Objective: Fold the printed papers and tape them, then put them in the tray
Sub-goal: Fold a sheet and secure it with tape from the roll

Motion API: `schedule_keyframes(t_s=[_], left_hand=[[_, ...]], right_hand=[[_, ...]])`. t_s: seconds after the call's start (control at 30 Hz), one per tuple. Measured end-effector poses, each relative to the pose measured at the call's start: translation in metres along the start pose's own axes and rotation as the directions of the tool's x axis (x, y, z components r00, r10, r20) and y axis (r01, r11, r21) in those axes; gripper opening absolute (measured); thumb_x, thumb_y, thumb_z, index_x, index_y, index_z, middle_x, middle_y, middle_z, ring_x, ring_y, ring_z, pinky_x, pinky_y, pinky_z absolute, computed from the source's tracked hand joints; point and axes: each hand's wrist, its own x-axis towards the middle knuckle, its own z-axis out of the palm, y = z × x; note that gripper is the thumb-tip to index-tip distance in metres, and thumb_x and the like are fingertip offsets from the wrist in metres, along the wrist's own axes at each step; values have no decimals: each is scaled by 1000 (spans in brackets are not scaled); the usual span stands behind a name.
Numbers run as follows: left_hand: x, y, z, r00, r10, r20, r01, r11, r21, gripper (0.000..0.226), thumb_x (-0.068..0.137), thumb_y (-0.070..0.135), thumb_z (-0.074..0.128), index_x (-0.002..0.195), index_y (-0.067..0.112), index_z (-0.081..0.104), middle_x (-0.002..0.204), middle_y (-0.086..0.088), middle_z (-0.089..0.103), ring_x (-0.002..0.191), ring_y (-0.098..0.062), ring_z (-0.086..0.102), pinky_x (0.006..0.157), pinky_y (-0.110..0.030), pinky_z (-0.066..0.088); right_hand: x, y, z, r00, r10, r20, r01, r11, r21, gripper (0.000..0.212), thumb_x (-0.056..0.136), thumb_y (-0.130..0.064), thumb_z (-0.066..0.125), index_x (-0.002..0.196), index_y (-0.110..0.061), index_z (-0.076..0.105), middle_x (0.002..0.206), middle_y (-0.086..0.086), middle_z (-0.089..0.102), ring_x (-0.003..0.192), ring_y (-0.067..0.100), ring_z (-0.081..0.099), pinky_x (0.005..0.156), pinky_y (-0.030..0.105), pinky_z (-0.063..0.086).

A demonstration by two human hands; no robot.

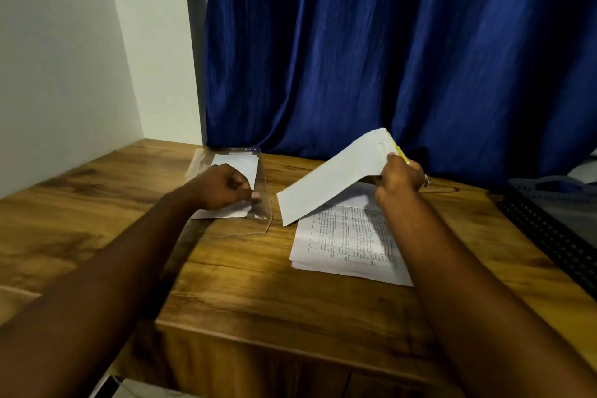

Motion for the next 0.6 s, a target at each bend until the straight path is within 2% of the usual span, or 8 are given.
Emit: schedule_keyframes(t_s=[0.1, 0.2, 0.23, 0.3, 0.33, 0.4, 0.5, 0.6], left_hand=[[9, 8, 6, 965, -17, -262, -4, 997, -80, 19, 99, 34, 71, 85, 22, 75, 82, 4, 74, 82, -14, 68, 84, -43, 56], [23, 39, 15, 926, 19, -378, -102, 974, -200, 31, 91, 59, 71, 95, 29, 68, 92, 12, 72, 85, -3, 66, 75, -26, 49], [30, 53, 19, 943, 44, -330, -121, 968, -218, 45, 85, 71, 71, 105, 31, 67, 103, 14, 71, 91, -1, 65, 78, -25, 50], [48, 83, 32, 986, 86, -144, -108, 982, -156, 86, 67, 91, 69, 134, 40, 54, 138, 16, 61, 123, -7, 59, 98, -34, 50], [58, 97, 39, 996, 84, -25, -86, 993, -81, 110, 58, 97, 68, 150, 45, 37, 156, 14, 48, 141, -17, 48, 108, -41, 44], [78, 121, 55, 981, 55, 185, -66, 996, 53, 138, 50, 99, 70, 161, 49, 4, 172, 8, 24, 155, -29, 29, 118, -49, 33], [102, 140, 70, 941, 33, 337, -67, 994, 88, 143, 55, 89, 79, 162, 48, -8, 173, -1, 24, 154, -33, 33, 118, -49, 36], [111, 138, 78, 940, 21, 342, -64, 991, 115, 143, 54, 86, 82, 163, 46, -2, 172, -2, 27, 153, -32, 35, 119, -51, 37]], right_hand=[[2, 5, 4, 999, 44, 20, -45, 999, 27, 30, 98, -7, 66, 128, -10, 63, 117, 8, 71, 96, 24, 72, 86, 39, 65], [6, 11, 5, 1000, 24, -3, -24, 1000, -7, 29, 97, -5, 65, 126, -9, 65, 112, 8, 70, 90, 22, 69, 70, 30, 59], [8, 13, 4, 1000, 8, -10, -8, 1000, -30, 28, 96, -5, 64, 123, -8, 66, 110, 7, 70, 89, 22, 69, 66, 27, 56], [11, 15, 1, 1000, -12, 19, 13, 998, -54, 24, 95, -4, 63, 118, -6, 67, 107, 8, 70, 89, 24, 67, 63, 27, 53], [12, 15, 0, 999, -11, 48, 14, 998, -58, 22, 94, -5, 65, 116, -5, 66, 107, 10, 69, 90, 24, 66, 64, 30, 55], [15, 12, -4, 995, 17, 100, -11, 998, -61, 24, 93, -7, 72, 115, 0, 66, 108, 14, 72, 90, 26, 68, 72, 38, 62], [22, 6, -18, 985, 71, 155, -60, 995, -76, 19, 91, -4, 72, 109, -5, 66, 91, 9, 74, 71, 19, 68, 45, 24, 54], [30, 2, -32, 963, 100, 250, -64, 987, -148, 19, 92, -3, 68, 110, -7, 66, 84, 6, 72, 72, 17, 69, 43, 20, 51]])
